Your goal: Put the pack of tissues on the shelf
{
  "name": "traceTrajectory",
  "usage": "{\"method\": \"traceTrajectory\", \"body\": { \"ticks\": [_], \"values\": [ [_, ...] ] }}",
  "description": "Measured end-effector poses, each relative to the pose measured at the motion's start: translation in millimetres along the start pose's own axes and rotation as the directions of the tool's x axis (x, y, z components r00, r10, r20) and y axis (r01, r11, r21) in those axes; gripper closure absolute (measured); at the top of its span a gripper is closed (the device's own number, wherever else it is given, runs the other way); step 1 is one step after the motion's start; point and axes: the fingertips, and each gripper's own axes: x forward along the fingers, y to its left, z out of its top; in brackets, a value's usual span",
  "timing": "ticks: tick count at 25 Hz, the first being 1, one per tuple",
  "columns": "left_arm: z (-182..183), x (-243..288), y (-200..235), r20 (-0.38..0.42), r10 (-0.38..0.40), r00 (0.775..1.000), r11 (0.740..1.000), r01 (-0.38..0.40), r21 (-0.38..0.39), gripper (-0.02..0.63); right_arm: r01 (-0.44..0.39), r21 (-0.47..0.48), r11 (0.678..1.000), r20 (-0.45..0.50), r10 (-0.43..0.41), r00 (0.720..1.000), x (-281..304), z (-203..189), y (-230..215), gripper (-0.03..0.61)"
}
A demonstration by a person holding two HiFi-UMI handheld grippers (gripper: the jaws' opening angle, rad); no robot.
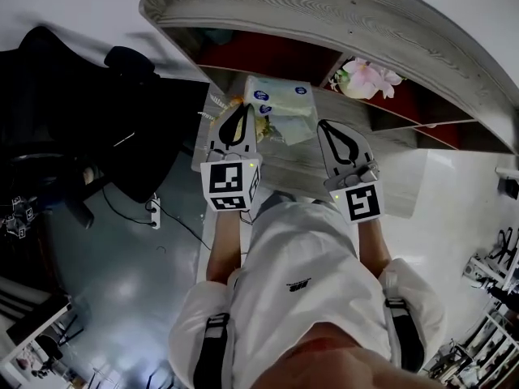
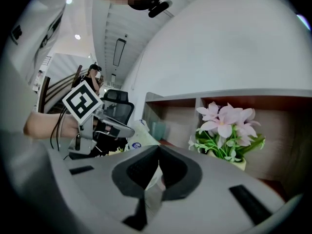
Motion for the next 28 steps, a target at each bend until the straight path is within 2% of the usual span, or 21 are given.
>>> {"method": "traceTrajectory", "body": {
  "ticks": [14,22,28],
  "values": [
    [30,58,18,0.044,-0.036,0.998,0.999,0.036,-0.003,0.577,0.073,0.013,0.997,-0.008,-0.073,0.997,22,2,-20,0.552],
    [33,87,31,0.048,-0.024,0.999,0.999,0.026,-0.045,0.577,0.082,0.017,0.996,-0.028,-0.082,0.996,32,0,-21,0.552],
    [29,104,33,0.027,-0.011,1.0,1.0,0.011,0.0,0.575,0.081,0.015,0.997,-0.035,-0.081,0.996,36,-1,-24,0.552]
  ]
}}
